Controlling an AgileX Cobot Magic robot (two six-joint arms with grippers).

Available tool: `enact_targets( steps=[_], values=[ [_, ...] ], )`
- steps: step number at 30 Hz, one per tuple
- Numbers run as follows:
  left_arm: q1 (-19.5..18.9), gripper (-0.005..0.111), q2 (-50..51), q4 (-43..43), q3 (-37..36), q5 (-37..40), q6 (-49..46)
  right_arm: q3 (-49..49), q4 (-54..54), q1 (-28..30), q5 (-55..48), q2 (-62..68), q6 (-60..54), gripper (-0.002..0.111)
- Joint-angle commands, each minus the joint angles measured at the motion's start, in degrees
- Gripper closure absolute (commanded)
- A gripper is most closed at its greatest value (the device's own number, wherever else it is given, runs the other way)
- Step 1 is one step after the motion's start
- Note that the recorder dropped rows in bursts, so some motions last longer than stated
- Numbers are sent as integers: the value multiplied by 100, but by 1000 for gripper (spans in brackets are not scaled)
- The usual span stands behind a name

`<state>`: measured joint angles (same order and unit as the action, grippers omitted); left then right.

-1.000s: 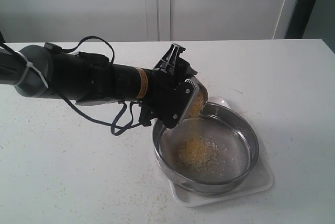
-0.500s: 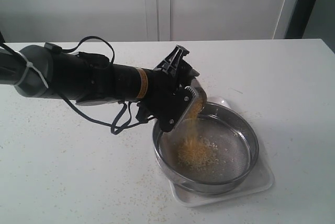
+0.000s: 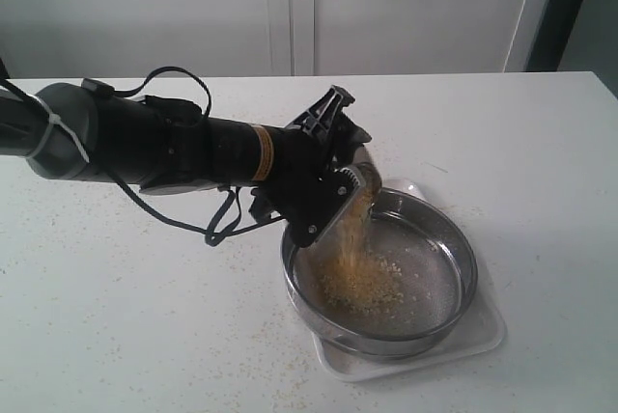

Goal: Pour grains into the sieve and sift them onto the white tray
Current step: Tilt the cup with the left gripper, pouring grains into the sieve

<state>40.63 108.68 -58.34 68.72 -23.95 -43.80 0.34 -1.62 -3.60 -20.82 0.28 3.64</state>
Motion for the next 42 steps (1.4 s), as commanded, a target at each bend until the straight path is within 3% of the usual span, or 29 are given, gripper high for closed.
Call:
enact_targets(
  steps=[1, 26, 42],
  values=[
    [14, 107, -57, 10, 59, -215, -25, -34, -9, 16, 79, -28, 5, 108],
    [291, 107, 67, 1296, 59, -485, -2645, -34, -9, 16, 79, -28, 5, 108],
    [291, 107, 67, 1332, 59, -498, -3765, -34, -9, 16, 79, -28, 5, 108]
  ],
)
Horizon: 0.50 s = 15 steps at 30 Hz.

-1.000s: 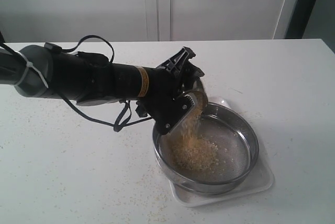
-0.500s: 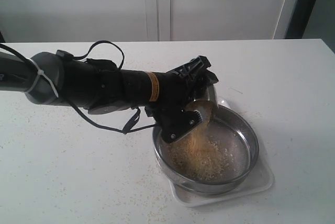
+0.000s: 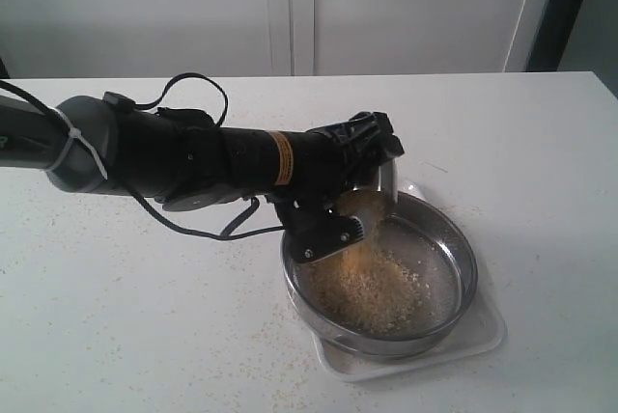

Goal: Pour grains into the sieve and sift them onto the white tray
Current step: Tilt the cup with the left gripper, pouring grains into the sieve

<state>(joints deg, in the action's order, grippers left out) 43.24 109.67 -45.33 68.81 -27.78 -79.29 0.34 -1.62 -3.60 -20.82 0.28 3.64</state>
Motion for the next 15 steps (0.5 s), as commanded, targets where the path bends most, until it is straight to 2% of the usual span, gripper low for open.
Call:
enact_targets(
  steps=[1, 15],
  values=[
    [30, 107, -32, 31, 50, -125, -230, -34, -9, 16, 79, -28, 5, 108],
    [30, 107, -101, 31, 130, -252, -944, -34, -9, 16, 79, -28, 5, 108]
  ],
)
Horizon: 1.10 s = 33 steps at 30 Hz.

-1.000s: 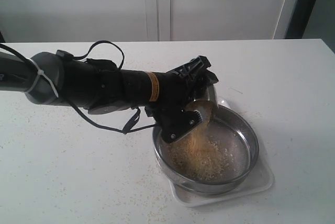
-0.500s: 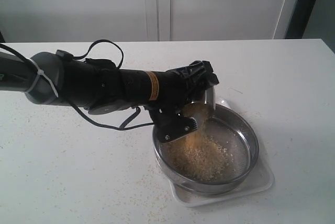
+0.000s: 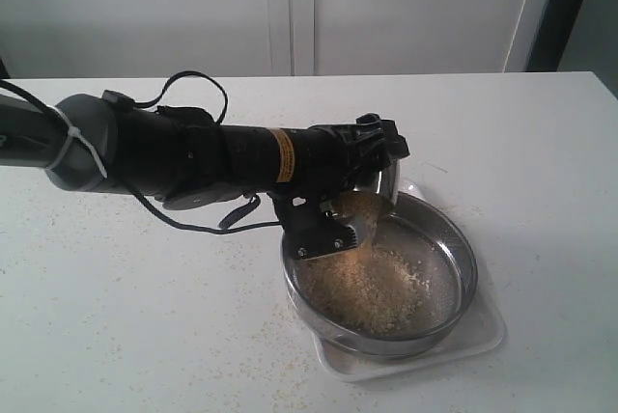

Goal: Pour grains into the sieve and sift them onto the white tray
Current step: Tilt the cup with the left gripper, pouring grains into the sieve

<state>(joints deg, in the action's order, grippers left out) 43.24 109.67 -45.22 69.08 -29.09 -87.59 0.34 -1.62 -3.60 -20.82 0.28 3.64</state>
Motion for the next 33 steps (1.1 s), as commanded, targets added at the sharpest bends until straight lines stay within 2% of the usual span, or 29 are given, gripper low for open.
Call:
enact_targets(
  steps=[1, 11, 33],
  values=[
    [30, 107, -101, 20, 124, -132, -130, -34, -9, 16, 79, -28, 5, 108],
    [30, 107, -101, 7, 478, -142, -387, -34, -9, 16, 79, -28, 5, 108],
    [30, 107, -101, -71, 493, -64, -541, -34, -9, 16, 79, -28, 5, 108]
  ],
)
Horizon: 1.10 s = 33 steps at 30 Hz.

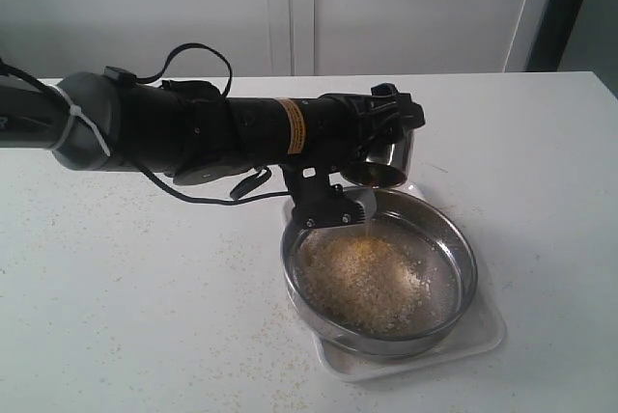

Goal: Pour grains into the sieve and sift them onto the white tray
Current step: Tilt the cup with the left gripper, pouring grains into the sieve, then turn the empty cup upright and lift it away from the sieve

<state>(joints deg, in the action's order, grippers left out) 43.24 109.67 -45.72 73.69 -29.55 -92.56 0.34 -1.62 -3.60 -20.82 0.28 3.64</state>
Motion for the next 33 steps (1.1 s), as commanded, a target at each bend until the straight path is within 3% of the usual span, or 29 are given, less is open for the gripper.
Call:
enact_targets(
  steps=[1, 22, 33],
  values=[
    [30, 107, -101, -21, 32, -18, -44, -34, -9, 16, 79, -28, 5, 108],
    [30, 107, -196, -21, 32, 83, -403, -34, -9, 16, 79, -28, 5, 108],
    [30, 107, -196, 1017, 32, 92, 1108, -34, -9, 16, 79, -28, 5, 108]
  ],
)
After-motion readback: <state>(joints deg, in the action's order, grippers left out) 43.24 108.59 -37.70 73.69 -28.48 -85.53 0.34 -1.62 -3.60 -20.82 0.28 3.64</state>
